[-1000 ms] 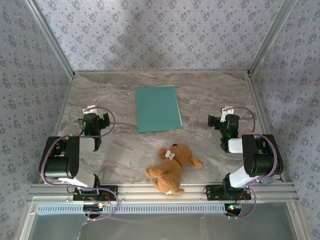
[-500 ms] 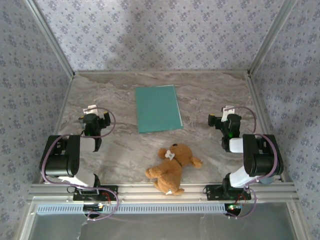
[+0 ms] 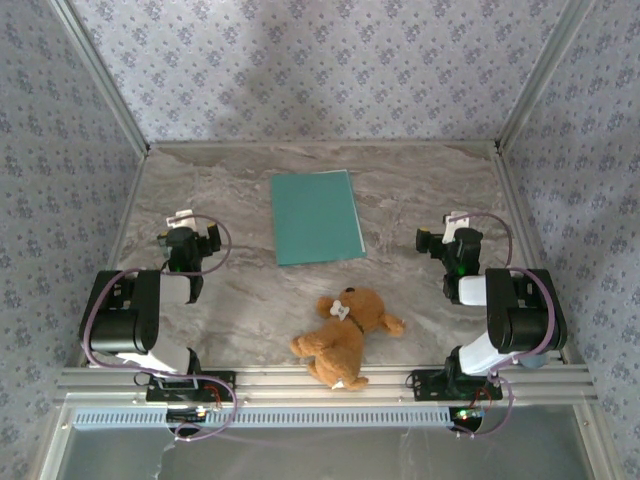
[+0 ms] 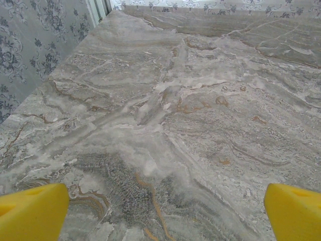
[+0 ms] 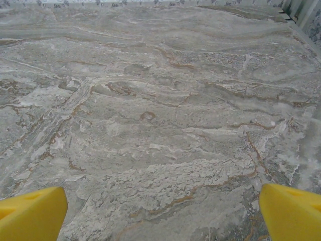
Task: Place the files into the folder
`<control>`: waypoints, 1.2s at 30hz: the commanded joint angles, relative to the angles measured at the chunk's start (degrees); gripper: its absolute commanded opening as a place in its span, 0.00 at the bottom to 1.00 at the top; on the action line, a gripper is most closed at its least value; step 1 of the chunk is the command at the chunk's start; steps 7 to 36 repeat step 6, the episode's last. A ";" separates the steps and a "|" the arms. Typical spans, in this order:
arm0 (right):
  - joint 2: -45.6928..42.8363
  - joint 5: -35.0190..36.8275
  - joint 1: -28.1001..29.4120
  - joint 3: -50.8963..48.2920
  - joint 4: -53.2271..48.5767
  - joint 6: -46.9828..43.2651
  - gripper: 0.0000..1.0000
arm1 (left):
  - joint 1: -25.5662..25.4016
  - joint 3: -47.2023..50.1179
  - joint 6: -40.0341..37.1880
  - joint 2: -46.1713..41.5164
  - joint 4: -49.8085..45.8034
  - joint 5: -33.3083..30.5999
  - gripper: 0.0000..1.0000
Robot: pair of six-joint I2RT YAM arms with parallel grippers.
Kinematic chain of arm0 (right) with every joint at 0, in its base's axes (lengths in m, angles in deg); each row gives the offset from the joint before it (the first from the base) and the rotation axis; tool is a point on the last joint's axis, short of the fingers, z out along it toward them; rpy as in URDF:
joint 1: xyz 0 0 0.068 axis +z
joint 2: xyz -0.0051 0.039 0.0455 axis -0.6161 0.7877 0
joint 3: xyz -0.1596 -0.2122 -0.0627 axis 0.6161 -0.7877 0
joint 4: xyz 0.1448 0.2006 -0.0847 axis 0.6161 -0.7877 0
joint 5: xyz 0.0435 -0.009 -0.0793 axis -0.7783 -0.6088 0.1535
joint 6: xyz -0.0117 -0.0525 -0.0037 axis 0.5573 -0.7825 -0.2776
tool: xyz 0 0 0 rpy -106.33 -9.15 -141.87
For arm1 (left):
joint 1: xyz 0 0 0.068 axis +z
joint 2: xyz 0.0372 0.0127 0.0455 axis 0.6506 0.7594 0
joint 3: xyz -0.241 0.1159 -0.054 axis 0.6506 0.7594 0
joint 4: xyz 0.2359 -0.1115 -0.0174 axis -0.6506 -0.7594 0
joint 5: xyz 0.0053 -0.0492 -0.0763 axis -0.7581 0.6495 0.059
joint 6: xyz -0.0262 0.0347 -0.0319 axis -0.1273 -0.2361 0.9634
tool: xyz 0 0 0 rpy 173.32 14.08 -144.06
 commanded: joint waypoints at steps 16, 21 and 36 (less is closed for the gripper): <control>0.22 -0.43 -0.30 1.15 0.32 -0.37 1.00 | 0.25 -0.06 -0.67 0.26 2.26 0.46 1.00; 0.22 -0.43 -0.30 1.15 0.32 -0.37 1.00 | 0.25 -0.06 -0.67 0.26 2.26 0.46 1.00; 0.22 -0.43 -0.30 1.15 0.32 -0.37 1.00 | 0.25 -0.06 -0.67 0.26 2.26 0.46 1.00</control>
